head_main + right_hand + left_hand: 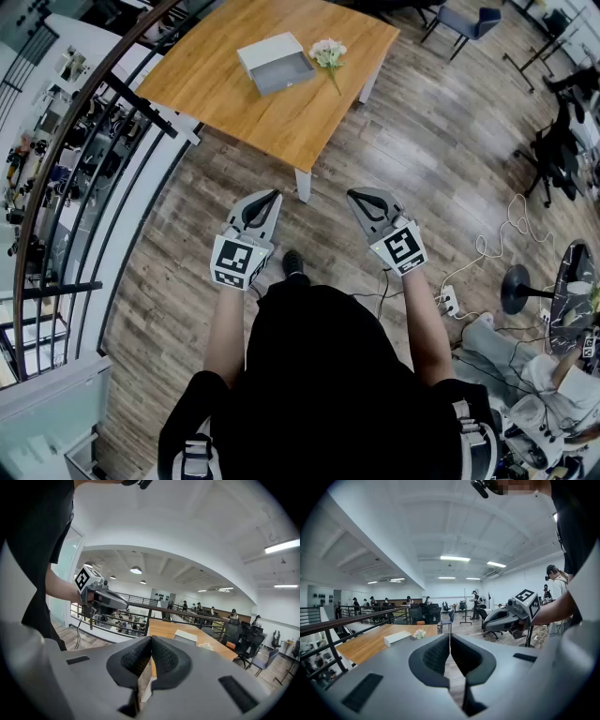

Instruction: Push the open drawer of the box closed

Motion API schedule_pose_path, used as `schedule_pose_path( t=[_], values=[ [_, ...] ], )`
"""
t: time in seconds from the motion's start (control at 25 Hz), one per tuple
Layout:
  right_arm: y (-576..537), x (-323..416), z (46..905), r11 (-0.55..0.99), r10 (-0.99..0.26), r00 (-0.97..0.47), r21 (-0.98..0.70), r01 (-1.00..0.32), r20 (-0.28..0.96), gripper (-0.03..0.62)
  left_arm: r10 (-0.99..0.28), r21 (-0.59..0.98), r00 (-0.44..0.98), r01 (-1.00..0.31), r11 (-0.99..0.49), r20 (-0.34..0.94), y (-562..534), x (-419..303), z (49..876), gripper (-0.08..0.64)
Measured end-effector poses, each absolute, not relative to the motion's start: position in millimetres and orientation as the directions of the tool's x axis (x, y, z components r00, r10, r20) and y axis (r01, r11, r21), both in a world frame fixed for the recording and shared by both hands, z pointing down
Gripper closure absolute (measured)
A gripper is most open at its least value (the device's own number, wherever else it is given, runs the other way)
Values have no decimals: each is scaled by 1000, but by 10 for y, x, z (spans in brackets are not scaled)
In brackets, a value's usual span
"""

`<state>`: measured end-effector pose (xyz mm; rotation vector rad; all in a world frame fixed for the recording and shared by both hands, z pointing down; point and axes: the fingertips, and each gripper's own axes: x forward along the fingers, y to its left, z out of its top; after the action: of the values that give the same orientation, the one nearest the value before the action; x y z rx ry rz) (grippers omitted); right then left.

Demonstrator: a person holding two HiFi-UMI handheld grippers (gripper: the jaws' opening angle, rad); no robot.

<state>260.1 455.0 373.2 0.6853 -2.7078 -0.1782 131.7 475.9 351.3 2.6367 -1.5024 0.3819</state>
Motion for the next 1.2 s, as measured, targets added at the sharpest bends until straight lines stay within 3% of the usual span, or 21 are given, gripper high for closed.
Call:
schedule_pose_path(
  t=[1.2],
  values=[
    [3858, 1848, 4068, 824, -558, -762, 107, -557, 330, 577, -788, -39, 541, -817, -575, 293, 4109, 375, 3600, 534]
  ],
)
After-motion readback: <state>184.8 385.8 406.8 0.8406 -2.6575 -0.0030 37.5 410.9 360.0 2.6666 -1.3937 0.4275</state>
